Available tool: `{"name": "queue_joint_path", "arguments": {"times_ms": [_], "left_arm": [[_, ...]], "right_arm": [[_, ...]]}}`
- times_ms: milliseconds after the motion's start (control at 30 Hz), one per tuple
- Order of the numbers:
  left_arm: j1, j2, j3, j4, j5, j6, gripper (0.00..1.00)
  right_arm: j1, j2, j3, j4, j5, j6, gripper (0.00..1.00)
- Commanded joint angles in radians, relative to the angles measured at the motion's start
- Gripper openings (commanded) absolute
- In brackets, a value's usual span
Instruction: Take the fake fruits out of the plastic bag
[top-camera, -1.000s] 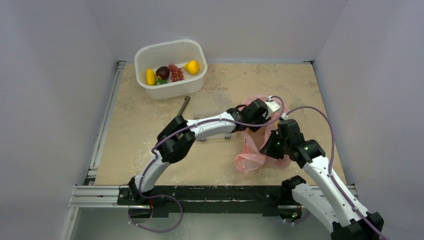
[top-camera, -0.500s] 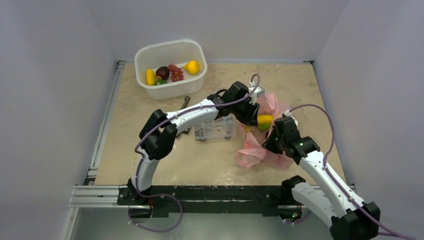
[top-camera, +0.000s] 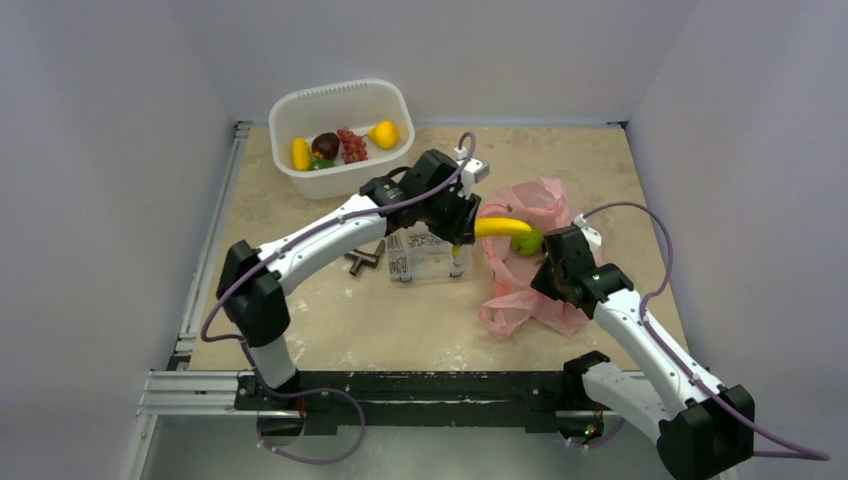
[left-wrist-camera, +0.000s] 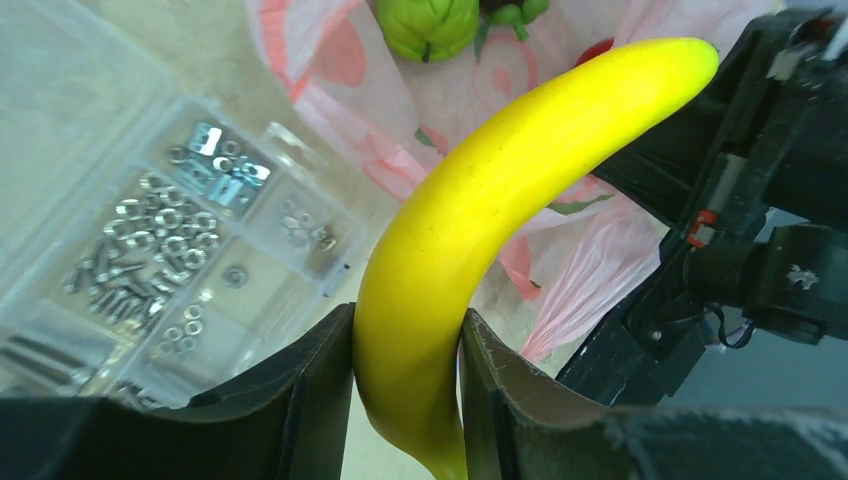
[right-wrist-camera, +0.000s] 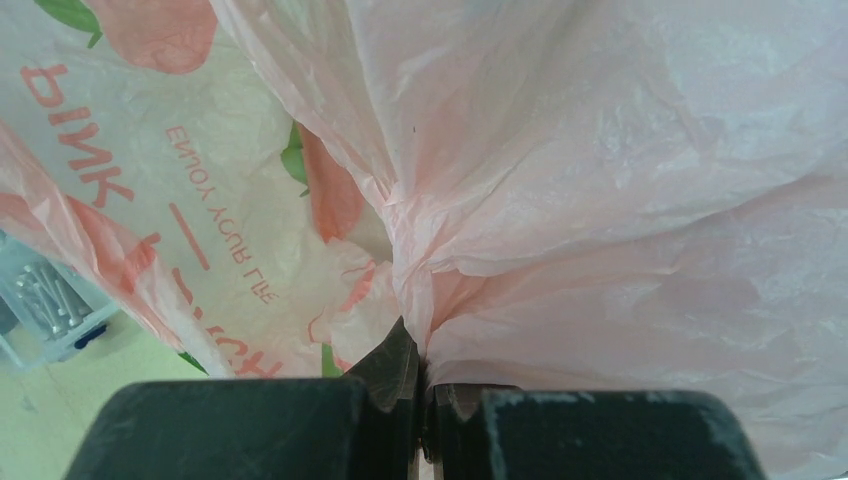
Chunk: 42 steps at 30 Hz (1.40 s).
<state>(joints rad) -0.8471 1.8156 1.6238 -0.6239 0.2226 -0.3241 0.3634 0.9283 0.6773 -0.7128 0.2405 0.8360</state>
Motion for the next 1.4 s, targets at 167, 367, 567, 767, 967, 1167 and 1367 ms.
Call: {"name": "queue_joint_path", "arguments": {"times_ms": [167,367,567,767,967,1167,1367], "left_arm": [[0.182,-0.247,-0.136,0.192,-0.052,-0.002,0.00],[0.326,-0.245,-0.136,0.308,-0.161,-0.079,0.00],[0.434,-0.084,0.063,0.285,-0.328,0.025,0.00],[0.556,0.128,0.240,0.309,-0.420,0.027,0.00],[0.627,0.292,0.344,0.370,-0.435,0.005,0.00],[0.693,0.440,0.419,0.397,-0.414,-0.090,0.00],[0.750,0.524,0.448,0.354,-0.324,-0.279,0.00]], "right_arm": [[-0.006,-0.031,0.031,0.032,-0.002,-0.019,0.00],[-0.006,-0.029,0.041,0.037,-0.003,-0.032,0.00],[-0.006,-0.020,0.043,0.035,-0.006,-0.035,0.00],[-0.006,-0.031,0.046,0.032,-0.004,-0.038,0.00],[-0.006,-0.019,0.044,0.031,-0.016,-0.039,0.00],[-0.006,-0.005,0.039,0.038,-0.022,-0.041,0.00],[-0.006,0.009,0.034,0.045,-0.023,-0.041,0.00]]}}
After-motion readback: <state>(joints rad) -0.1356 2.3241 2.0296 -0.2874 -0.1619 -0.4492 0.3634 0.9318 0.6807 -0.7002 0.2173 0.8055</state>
